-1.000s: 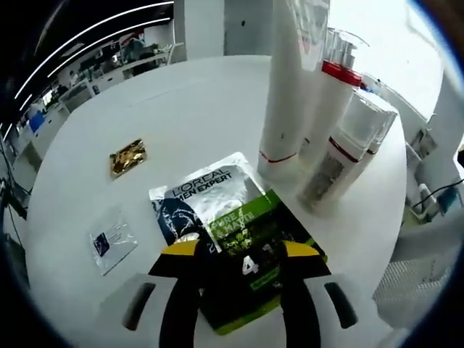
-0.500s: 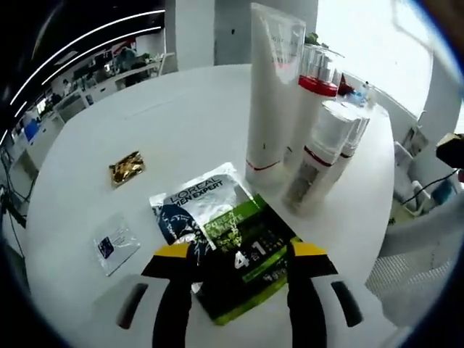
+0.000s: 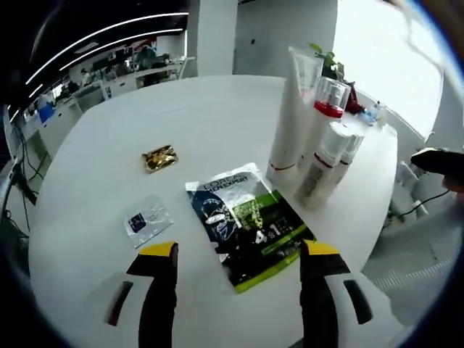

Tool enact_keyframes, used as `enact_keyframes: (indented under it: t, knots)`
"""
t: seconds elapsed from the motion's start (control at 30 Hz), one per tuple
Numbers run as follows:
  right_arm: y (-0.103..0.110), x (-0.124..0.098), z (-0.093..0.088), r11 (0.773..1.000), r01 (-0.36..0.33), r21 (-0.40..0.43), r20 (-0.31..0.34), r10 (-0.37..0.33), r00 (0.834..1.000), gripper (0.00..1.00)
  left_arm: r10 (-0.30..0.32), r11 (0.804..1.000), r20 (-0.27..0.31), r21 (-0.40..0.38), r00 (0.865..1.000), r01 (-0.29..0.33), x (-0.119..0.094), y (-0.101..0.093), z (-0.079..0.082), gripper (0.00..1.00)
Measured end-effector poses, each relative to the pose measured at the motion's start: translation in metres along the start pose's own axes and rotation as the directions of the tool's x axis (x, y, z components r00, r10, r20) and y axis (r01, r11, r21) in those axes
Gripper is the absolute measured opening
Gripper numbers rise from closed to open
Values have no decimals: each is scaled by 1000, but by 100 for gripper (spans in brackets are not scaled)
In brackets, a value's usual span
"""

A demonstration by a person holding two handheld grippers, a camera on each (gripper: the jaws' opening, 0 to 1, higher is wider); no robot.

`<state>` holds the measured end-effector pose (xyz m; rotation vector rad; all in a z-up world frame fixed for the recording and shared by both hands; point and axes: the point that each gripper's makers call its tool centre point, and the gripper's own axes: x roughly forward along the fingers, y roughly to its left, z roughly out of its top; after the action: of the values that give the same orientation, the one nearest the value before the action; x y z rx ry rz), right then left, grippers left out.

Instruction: Arrange the skincare products in the storage area until every visible bottle or jar stands upright without overlapping.

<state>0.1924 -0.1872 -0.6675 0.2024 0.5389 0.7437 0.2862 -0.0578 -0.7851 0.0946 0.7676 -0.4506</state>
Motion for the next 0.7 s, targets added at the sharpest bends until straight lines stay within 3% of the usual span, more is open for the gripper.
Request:
enact_keyframes:
  t: [0.37, 0.5, 0.7]
  knots:
    - [5, 2, -2, 996, -30, 79, -41, 33, 999, 100, 76, 994, 29, -85, 997, -73, -49, 39, -8, 81]
    - [12, 3, 1, 998, -44, 53, -42, 46, 998, 100, 82, 991, 43, -105, 996, -77, -67, 47, -8, 86]
    - [5, 3, 5, 998, -26, 54, -41, 28, 999, 100, 87, 988, 72, -131, 994, -77, -96, 55, -13, 94]
